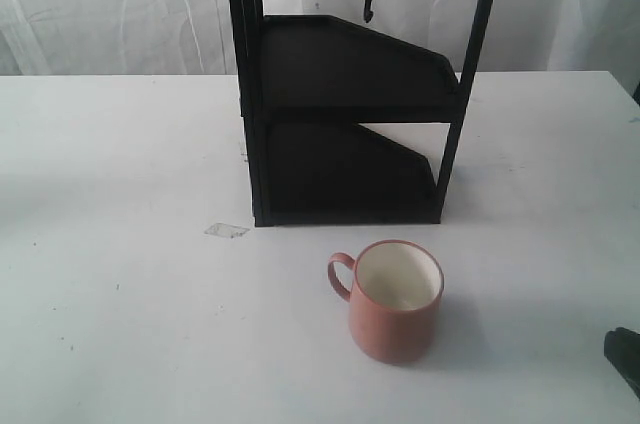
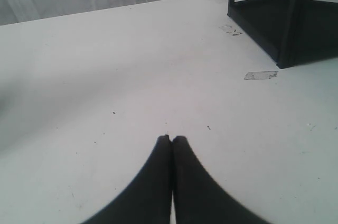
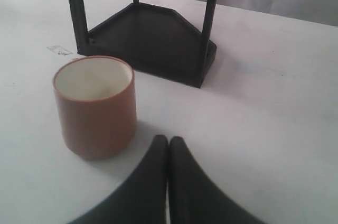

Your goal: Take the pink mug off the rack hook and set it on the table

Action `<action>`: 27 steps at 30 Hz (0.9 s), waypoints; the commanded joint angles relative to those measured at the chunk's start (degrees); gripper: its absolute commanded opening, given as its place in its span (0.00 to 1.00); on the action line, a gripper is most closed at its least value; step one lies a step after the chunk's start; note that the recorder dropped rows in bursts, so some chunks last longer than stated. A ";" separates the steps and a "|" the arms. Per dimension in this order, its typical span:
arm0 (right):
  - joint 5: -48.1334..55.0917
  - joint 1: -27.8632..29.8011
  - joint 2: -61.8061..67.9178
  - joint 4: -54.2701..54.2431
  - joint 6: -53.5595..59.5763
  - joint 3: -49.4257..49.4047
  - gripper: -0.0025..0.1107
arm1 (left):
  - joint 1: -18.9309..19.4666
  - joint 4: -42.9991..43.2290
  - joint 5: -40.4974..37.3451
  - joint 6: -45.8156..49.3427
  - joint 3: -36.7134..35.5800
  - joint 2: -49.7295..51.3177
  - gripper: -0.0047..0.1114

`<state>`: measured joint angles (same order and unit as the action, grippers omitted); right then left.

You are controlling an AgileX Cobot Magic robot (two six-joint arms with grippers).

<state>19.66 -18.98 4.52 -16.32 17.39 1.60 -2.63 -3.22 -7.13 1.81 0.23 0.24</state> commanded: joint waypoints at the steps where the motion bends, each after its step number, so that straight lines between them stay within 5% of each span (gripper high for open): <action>1: -2.09 0.32 -0.39 4.50 -5.67 -0.29 0.02 | 0.26 0.10 -0.22 -0.30 -0.23 -0.24 0.04; 27: -7.71 0.97 -4.52 15.89 -17.39 -1.60 0.02 | 0.26 0.10 -0.22 -0.30 -0.23 -0.24 0.04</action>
<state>12.30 -18.34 0.39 -1.00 0.00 0.30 -2.63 -3.22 -7.13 1.81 0.23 0.24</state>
